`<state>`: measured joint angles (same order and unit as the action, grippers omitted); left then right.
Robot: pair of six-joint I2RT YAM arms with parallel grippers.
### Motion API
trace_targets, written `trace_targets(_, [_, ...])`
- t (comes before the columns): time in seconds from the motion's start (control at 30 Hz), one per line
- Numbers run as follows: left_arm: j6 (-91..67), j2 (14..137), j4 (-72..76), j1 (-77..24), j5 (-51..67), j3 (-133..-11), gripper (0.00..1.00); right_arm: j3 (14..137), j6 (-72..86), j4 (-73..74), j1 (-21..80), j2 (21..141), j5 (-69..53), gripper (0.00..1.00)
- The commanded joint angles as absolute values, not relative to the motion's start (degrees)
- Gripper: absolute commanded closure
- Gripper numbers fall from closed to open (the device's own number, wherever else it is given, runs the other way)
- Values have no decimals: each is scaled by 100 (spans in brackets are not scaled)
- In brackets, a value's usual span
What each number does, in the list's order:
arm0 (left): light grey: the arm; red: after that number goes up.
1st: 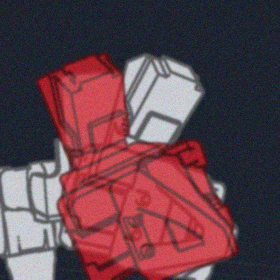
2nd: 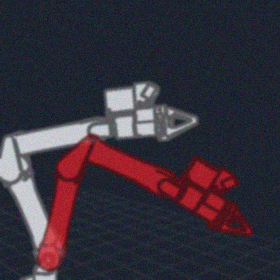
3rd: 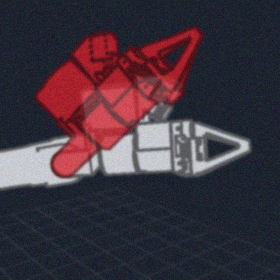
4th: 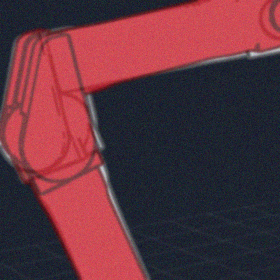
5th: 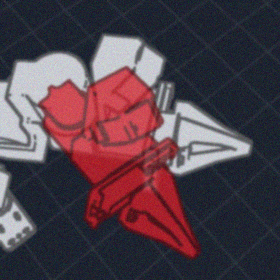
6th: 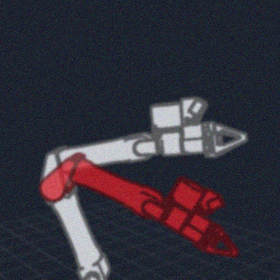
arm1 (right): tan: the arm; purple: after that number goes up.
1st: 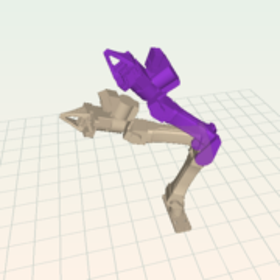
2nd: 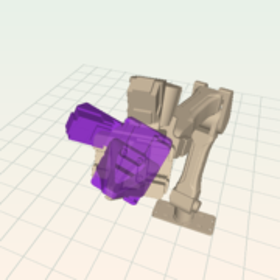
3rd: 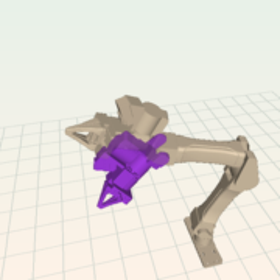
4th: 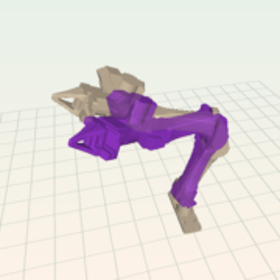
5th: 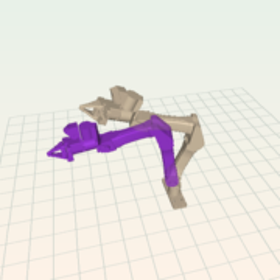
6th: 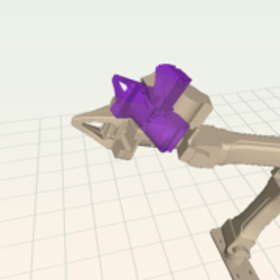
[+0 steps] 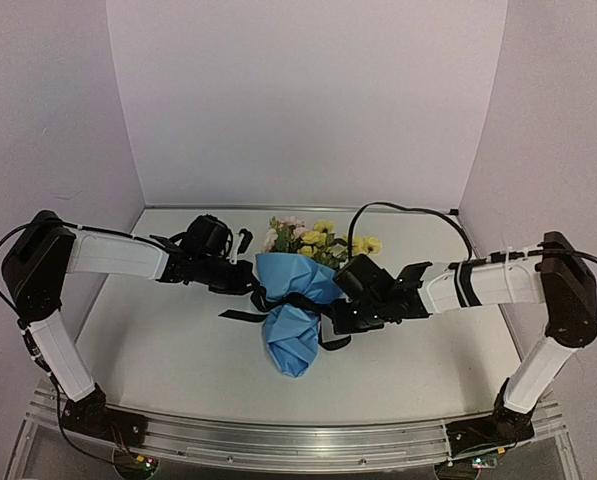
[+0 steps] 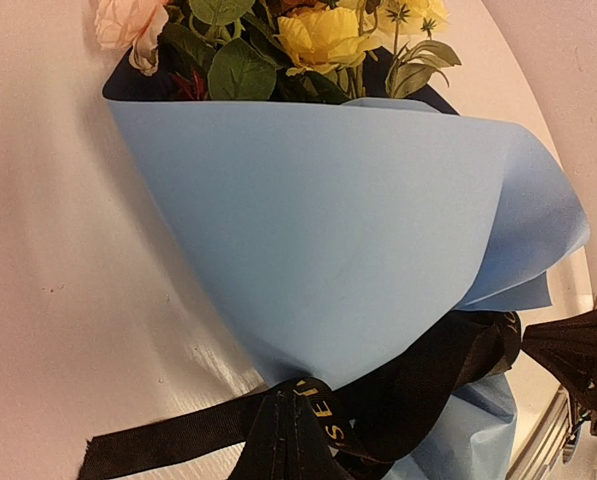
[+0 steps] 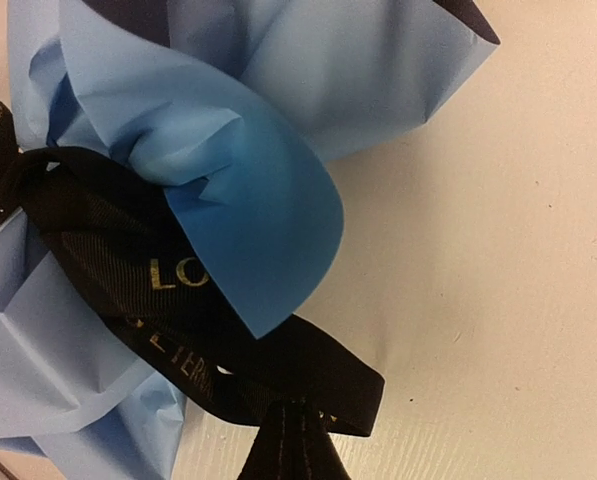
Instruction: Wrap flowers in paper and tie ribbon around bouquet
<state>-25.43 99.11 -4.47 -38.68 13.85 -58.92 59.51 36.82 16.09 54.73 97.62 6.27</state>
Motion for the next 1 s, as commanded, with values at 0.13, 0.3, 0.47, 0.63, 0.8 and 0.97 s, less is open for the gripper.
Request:
trace_targets(0.13, [-2487, 9716, -342, -3867, 1485, -6078, 100, 6110, 3497, 2074, 5599, 9334, 673, 70])
trace_targets(0.3, [-2484, 9728, -343, -3868, 1498, -6104, 100, 6119, 3238, 1937, 5652, 9833, 849, 57])
trace_targets(0.47, [-2464, 9729, -367, -3867, 1496, -6125, 100, 6190, 3184, 1788, 5655, 10165, 1469, 48])
trace_targets(0.63, [-2464, 9738, -354, -3867, 1512, -6129, 100, 6304, 3076, 1596, 5655, 10439, 1942, 51])
trace_targets(0.8, [-2440, 9749, -363, -3866, 1522, -6154, 100, 6352, 3061, 1487, 5654, 10490, 1987, 92])
trace_targets(0.97, [-2388, 9760, -403, -3867, 1555, -6173, 100, 6364, 3014, 1907, 5653, 9864, 1532, 100])
